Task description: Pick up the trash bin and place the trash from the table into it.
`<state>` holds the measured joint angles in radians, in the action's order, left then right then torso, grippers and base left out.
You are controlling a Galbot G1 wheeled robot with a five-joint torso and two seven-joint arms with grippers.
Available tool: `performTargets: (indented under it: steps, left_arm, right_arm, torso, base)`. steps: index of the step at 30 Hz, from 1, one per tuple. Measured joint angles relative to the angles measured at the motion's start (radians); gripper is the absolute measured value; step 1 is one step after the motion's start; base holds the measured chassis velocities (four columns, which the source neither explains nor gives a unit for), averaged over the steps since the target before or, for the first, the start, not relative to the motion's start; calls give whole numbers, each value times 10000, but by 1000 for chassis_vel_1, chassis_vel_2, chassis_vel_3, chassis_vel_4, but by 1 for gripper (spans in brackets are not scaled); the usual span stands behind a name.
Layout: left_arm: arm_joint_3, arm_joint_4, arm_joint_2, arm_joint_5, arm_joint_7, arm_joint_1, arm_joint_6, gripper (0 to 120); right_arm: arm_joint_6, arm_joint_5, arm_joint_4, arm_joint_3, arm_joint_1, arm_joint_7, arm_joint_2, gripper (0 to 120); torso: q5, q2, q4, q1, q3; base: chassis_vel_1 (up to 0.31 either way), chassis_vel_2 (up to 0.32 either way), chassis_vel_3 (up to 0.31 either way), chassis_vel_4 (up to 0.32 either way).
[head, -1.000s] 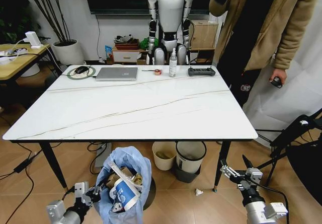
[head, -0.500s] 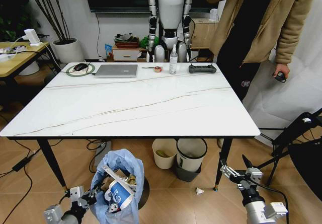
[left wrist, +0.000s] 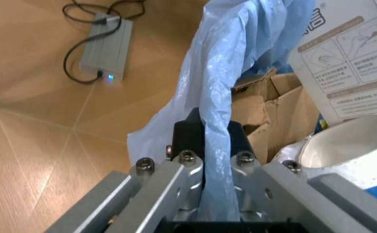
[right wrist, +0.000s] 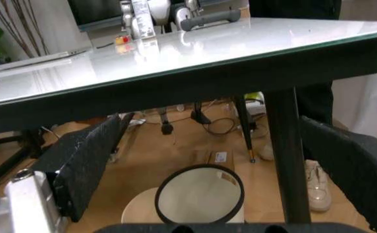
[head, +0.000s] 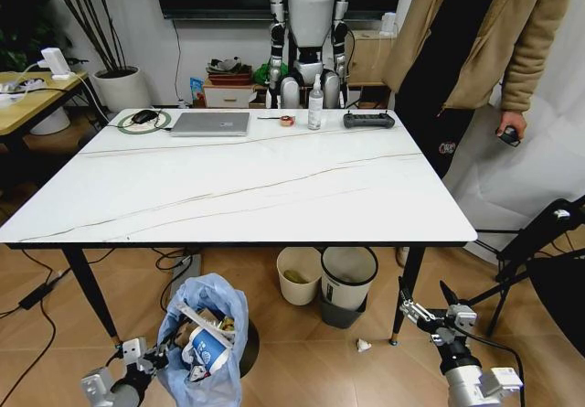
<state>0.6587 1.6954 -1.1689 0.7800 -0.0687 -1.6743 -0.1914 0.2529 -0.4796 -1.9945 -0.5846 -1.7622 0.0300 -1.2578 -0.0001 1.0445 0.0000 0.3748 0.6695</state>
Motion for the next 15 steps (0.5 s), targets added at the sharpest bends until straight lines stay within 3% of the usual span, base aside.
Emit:
performTargets:
  steps: [15]
  left_arm:
    - [-263,-985,-82,-277,-67,441,138,0]
  right_arm:
    - [0,-4,0,1,0,0,0,100]
  torso:
    - [1,-739,0,-327,-410]
  base:
    - [0,0,0,0]
